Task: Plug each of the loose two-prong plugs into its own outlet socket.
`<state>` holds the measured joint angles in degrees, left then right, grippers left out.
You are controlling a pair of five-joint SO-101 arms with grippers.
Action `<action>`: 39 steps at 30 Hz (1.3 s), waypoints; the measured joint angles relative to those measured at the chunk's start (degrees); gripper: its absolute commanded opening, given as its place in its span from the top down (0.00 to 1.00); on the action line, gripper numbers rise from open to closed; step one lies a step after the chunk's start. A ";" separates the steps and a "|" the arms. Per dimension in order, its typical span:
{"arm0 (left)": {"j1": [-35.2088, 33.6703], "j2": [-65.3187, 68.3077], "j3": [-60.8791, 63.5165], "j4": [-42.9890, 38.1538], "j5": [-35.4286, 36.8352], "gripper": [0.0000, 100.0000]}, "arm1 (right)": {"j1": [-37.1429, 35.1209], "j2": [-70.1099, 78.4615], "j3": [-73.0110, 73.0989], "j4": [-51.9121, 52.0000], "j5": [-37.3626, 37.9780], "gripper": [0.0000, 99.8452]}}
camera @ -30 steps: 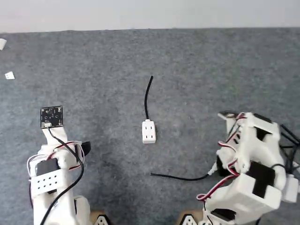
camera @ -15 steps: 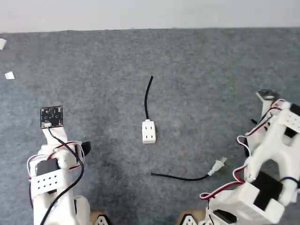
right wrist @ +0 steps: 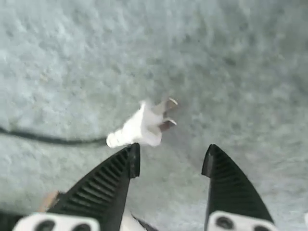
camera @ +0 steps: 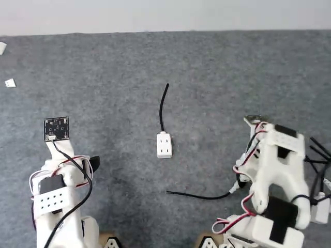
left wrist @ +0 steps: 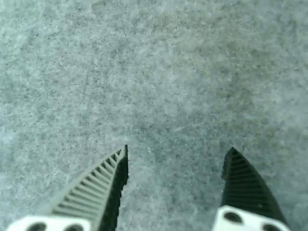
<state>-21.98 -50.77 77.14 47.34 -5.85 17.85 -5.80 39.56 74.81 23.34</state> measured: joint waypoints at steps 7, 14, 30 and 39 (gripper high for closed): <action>0.00 0.00 0.00 -0.35 0.00 0.70 | -4.31 0.18 3.87 -8.70 -12.57 0.91; 0.00 0.00 0.00 -0.62 0.00 0.70 | -4.31 0.70 5.19 -10.99 -14.95 0.99; 0.00 0.00 0.00 -0.70 0.00 0.70 | 9.05 1.14 -6.42 -12.75 -15.12 0.99; 0.00 0.00 0.00 -0.70 0.00 0.70 | 13.01 8.62 -11.87 -19.52 -13.80 0.80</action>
<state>-21.98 -50.77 77.14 46.64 -5.85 30.86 2.81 27.69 55.30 9.54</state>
